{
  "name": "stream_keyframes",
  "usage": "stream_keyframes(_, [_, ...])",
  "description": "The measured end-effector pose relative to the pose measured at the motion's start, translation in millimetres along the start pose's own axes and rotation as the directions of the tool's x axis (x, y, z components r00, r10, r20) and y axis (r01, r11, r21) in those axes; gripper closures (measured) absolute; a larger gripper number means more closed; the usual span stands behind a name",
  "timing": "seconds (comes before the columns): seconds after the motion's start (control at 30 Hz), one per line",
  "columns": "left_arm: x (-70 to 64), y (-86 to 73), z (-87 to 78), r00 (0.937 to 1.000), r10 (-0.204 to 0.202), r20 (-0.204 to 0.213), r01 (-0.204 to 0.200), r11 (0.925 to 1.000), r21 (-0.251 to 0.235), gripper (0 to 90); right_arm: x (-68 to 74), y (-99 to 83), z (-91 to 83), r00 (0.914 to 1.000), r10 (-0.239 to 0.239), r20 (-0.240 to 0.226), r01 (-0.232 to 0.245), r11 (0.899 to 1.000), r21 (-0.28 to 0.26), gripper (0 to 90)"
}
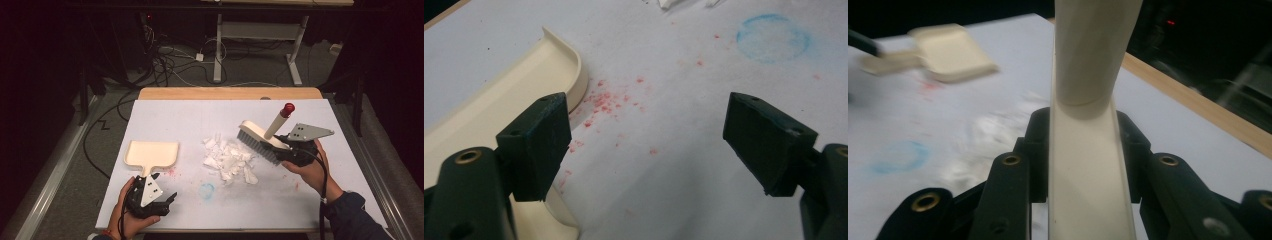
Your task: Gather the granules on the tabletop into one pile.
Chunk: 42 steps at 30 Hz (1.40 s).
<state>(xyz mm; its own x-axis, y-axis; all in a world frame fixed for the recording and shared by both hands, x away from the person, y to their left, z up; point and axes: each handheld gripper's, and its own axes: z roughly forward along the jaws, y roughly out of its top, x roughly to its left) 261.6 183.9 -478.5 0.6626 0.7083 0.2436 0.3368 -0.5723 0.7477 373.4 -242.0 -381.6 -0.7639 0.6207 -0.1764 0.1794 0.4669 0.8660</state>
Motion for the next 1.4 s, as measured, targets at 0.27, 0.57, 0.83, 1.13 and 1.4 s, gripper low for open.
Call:
stream_keyframes(0.27, [-0.5, 0.0, 0.9, 1.0, -0.008, 0.006, 0.008, 0.9999, 0.008, 18.6, -13.9, -32.9, 31.9, 0.9784, 0.038, 0.203, -0.067, 0.989, 0.135, 67.9])
stream_keyframes(0.57, [-0.4, -0.3, 0.8, 1.0, -0.001, 0.009, 0.001, 1.0, 0.008, 18.6, 11.5, -31.0, 59.9, 0.9891, -0.014, 0.147, -0.01, 0.987, 0.161, 67.7])
stream_keyframes(0.83, [-0.9, 0.0, 0.6, 0.9999, -0.001, 0.012, 0.001, 1.0, 0.008, 18.6, 35.2, -24.2, 61.4, 0.9985, -0.032, 0.045, 0.025, 0.989, 0.148, 67.8])
stream_keyframes(1.13, [-0.3, -0.1, -0.5, 0.9999, -0.013, 0.01, 0.013, 0.9999, 0.0, 18.6, 37.3, -7.6, 44.4, 0.9974, -0.072, -0.001, 0.072, 0.995, 0.071, 67.9])
stream_keyframes(1.4, [0.8, -0.3, 0.2, 0.9997, -0.017, 0.02, 0.017, 0.9998, -0.004, 18.6, -4.3, 16.3, 74.5, 0.9957, -0.092, 0.011, 0.092, 0.995, 0.035, 67.9])
